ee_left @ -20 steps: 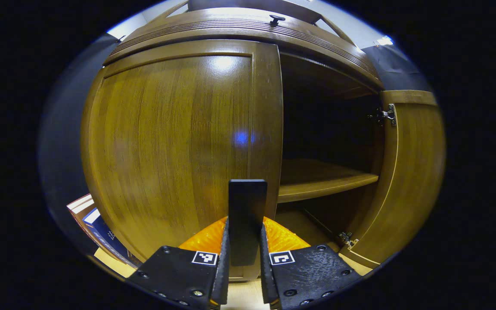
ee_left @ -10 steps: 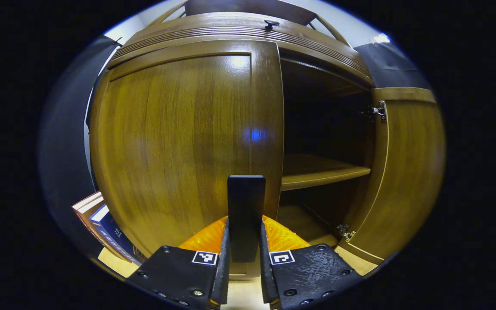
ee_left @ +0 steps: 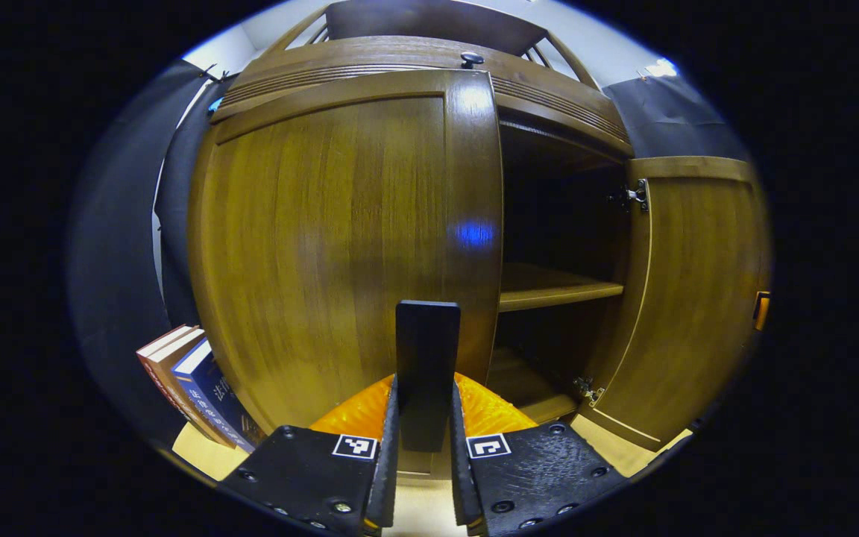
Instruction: Open the right door of the double-door shoe cabinet with the right hand, and open the left door with the left hand.
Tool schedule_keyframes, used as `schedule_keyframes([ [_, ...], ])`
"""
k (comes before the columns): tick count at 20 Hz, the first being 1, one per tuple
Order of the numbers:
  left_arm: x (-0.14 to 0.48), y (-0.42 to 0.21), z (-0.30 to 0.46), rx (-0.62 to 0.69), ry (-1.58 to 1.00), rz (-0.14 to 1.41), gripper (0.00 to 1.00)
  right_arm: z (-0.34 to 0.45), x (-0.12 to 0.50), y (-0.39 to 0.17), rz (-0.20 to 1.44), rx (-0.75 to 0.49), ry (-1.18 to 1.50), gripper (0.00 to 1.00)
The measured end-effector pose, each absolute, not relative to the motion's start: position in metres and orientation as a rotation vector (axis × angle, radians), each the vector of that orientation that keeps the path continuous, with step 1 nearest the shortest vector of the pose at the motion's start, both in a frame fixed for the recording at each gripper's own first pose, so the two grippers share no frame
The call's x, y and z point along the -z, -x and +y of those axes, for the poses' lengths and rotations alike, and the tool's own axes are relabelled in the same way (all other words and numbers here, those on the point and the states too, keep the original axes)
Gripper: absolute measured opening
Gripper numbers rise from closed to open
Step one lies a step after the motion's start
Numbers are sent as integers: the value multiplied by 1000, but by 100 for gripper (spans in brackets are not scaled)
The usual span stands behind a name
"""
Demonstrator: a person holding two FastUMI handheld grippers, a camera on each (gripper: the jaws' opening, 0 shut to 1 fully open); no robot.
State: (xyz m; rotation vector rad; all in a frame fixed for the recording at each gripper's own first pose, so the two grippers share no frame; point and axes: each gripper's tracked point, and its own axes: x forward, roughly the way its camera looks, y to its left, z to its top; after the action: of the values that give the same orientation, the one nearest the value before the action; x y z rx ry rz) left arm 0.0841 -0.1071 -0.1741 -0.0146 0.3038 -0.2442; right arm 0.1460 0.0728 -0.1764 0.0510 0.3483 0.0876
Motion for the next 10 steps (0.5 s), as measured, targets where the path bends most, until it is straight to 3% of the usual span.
schedule_keyframes([
  [10, 168, -50, -85, 189, 15, 300, 30, 90, 179, -148, 363, -232, -21, 48],
])
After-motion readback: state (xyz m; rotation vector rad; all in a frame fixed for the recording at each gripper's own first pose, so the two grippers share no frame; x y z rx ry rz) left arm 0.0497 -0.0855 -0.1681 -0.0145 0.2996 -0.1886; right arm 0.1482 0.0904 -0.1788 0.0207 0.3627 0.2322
